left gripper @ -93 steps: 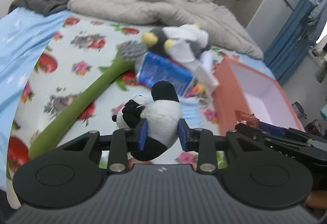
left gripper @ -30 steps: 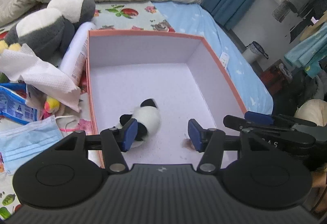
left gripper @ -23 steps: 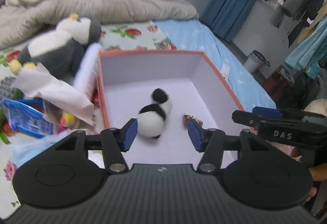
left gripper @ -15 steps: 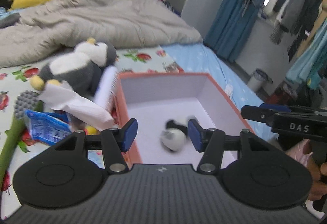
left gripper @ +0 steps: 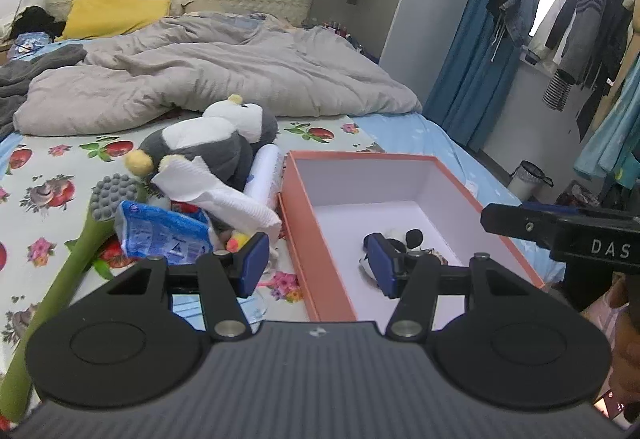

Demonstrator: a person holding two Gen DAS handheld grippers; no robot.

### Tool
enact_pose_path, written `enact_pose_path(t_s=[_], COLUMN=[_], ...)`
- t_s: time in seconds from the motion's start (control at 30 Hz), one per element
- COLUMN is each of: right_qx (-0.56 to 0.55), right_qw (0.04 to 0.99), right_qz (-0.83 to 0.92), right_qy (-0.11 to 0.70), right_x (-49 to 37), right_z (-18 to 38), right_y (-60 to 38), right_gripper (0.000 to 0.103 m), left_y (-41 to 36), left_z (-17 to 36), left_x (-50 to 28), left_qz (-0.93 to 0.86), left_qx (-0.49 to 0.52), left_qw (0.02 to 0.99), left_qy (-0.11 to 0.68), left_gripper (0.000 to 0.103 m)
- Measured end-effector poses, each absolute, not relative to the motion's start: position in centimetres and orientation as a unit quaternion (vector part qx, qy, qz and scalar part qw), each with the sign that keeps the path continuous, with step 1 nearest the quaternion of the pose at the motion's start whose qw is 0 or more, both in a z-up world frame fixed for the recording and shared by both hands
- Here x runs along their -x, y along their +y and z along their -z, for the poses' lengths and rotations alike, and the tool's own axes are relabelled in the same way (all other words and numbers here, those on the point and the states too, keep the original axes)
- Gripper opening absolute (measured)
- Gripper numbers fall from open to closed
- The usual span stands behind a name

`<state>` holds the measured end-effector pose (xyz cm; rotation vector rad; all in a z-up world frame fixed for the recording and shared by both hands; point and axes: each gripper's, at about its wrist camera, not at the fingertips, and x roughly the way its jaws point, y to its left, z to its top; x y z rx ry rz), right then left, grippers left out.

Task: Organize soft objects
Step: 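Withdraw both tools from the box back toward the remaining items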

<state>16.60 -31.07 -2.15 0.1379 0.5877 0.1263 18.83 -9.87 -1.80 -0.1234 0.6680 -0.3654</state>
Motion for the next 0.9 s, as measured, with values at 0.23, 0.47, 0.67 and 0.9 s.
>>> enact_pose_path(t_s=[0.23,0.47,0.67,0.9], right_qx=[-0.074,-0.058,-0.053,-0.058], right_qw=[0.954,0.954,0.952,0.946], right_qz=[-0.067,-0.076,-0.078,-0.081], right_qy=[0.282,0.283,0.292,0.307], right_x=[-14.2,-12.2,-10.3,-9.4], right_z=[3.3,4.8,6.4,7.7], right_y=[-28.7,-26.4,-25.2,-23.5], right_gripper=[0.062,0.062,0.062,0.062], left_y=[-8.0,-6.7,-5.8,-3.8], left_z=[1.9,2.3,3.9,6.4], left_x=[-16.4,-14.4,-12.9,-11.8], left_qz=[0.166,0.156,0.149,0.144], left_qx=[0.070,0.062,0.070,0.077], left_qw=[0.929,0.932,0.929,0.922], left_qy=[0.322,0.320,0.330,0.352], left_gripper=[0.061,0.061,0.061,0.061])
